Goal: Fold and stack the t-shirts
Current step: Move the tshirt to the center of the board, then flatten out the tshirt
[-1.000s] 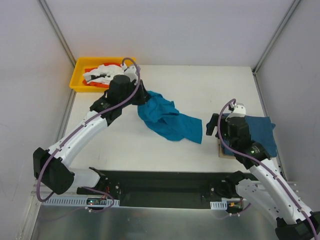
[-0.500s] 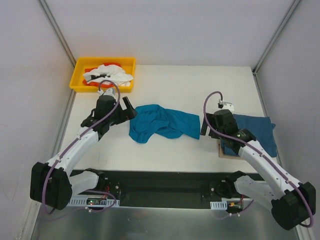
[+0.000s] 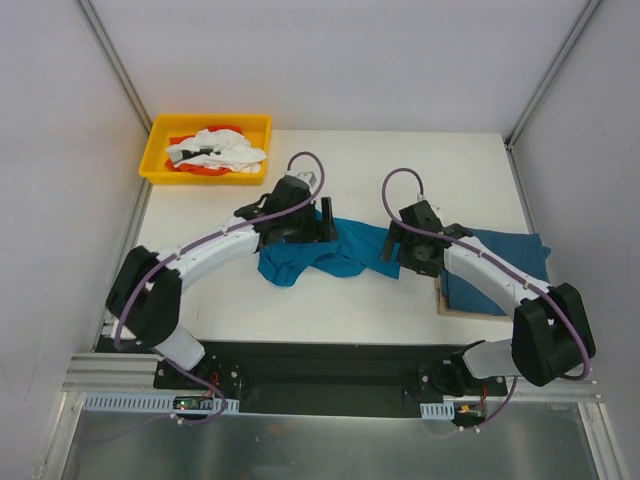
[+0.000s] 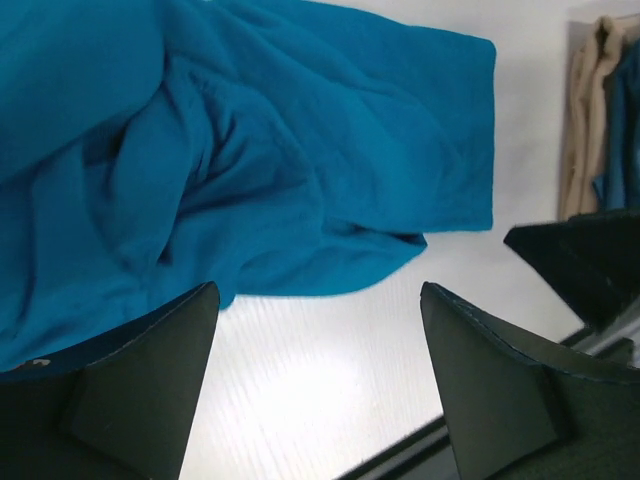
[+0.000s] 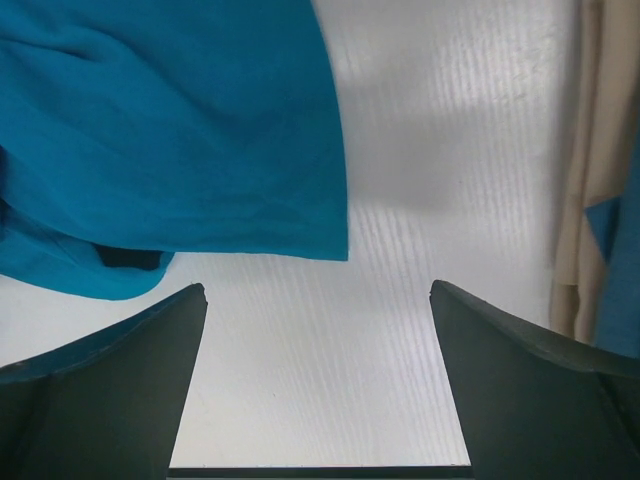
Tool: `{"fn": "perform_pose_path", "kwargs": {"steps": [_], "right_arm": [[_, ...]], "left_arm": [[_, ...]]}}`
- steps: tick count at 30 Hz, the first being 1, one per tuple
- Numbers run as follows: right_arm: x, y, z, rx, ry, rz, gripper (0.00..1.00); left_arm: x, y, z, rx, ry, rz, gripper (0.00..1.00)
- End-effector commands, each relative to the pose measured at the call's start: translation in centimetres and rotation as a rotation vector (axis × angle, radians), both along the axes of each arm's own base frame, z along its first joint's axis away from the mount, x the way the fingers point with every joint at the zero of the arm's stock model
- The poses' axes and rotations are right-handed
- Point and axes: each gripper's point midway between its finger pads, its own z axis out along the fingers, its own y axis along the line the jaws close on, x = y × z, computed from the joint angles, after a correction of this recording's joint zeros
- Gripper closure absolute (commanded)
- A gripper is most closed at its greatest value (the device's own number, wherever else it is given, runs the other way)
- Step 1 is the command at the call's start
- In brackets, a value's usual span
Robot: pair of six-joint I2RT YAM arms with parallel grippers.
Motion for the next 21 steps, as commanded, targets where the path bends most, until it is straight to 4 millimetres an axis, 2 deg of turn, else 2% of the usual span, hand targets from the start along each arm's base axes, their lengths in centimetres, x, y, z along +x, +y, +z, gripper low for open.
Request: {"fn": "perform_pose_path", "kwargs": {"steps": [1, 2, 3, 4, 5, 6, 8, 12, 16, 18, 21], "right_arm": [[0.6, 2.2, 0.4, 0.103, 0.025, -0.002, 0.02], [0.7, 2.3, 0.3, 0.107, 0.029, -0.003, 0.01], [0.8, 2.2, 0.0, 0.104, 0.034, -0.003, 0.01], [0.7, 2.2, -0.1, 0.103, 0.038, -0.004, 0.01], [0.8, 2.1, -0.3, 0.1, 0.042, -0.006, 0.01], [0.8, 1.9, -0.5, 0.096, 0.05, -0.009, 0.01], [0.8, 1.8, -0.8, 0.103, 0.059, -0.014, 0.01], [1.1, 1.3, -1.5, 0.137, 0.077, -0.016, 0.01], [1.0, 2.1, -1.9, 0.213, 0.098, 0.018, 0.01], [1.0, 2.4, -2.0, 0.224, 0.1, 0.031, 0.01], [1.1, 2.7, -2.0, 0.236, 0.1, 0.05, 0.01]], "left_arm": [[1.6, -1.6, -1.5, 0.132, 0.028, -0.004, 0.2], [1.8, -1.4, -3.4, 0.198, 0.067, 0.011, 0.22], [2.2, -2.3, -2.9, 0.201, 0.056, 0.004, 0.26], [2.3, -2.8, -3.1, 0.214, 0.06, -0.005, 0.28], [2.3, -2.8, -4.5, 0.252, 0.081, -0.003, 0.31], [2.5, -3.6, -4.1, 0.253, 0.07, -0.012, 0.33], [2.6, -4.0, -4.9, 0.287, 0.076, -0.013, 0.36], [2.6, -2.9, -6.3, 0.393, 0.09, 0.046, 0.47], [2.2, -3.1, -7.5, 0.464, 0.087, 0.042, 0.54], [2.5, -3.0, -7.4, 0.502, 0.075, 0.049, 0.54], [3.0, -3.6, -7.6, 0.527, 0.069, 0.042, 0.69]]}}
